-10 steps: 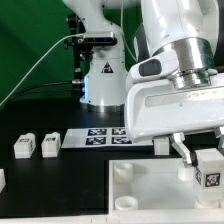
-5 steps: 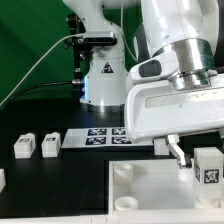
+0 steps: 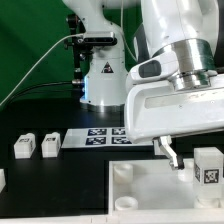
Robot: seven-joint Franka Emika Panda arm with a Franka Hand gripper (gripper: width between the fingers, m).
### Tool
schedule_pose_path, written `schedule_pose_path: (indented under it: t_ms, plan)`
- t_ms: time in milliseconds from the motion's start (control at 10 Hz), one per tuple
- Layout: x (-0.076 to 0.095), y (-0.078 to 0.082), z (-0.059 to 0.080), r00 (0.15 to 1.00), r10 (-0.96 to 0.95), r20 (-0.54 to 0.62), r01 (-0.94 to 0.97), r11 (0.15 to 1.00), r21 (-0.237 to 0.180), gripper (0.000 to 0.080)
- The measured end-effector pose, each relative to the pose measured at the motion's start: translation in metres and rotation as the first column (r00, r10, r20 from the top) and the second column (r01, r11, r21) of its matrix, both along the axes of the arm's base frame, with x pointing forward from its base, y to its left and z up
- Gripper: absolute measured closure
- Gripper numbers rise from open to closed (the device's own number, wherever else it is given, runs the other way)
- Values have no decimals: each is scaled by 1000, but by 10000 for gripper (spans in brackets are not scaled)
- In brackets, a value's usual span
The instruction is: Assemble one leg
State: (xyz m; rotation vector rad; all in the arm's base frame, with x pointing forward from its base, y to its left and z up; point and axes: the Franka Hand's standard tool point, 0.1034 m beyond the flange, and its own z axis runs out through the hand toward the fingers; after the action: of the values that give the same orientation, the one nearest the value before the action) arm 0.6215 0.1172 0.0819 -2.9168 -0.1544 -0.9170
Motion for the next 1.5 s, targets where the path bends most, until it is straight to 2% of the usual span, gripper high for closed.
schedule_pose_path:
  t_ms: [500, 600, 800, 900, 1100, 1200, 1300, 1500]
  plan:
    - [0, 0, 0, 1000, 0, 0, 0, 1000, 0, 151]
    - [-2, 2, -1, 999, 1, -40, -1, 1000, 4, 151]
    - [5, 6, 6, 998, 4, -67, -4, 1000, 11, 151]
    - [3, 11, 1, 993, 13, -116, -12, 1000, 14, 151]
    - [0, 12, -5, 956, 32, -290, -28, 999, 19, 151]
    - [-3, 11, -5, 907, 45, -419, -38, 999, 24, 151]
    - [4, 7, 3, 878, 48, -477, -39, 999, 28, 151]
    - [0, 1, 8, 758, 68, -649, -65, 997, 29, 151]
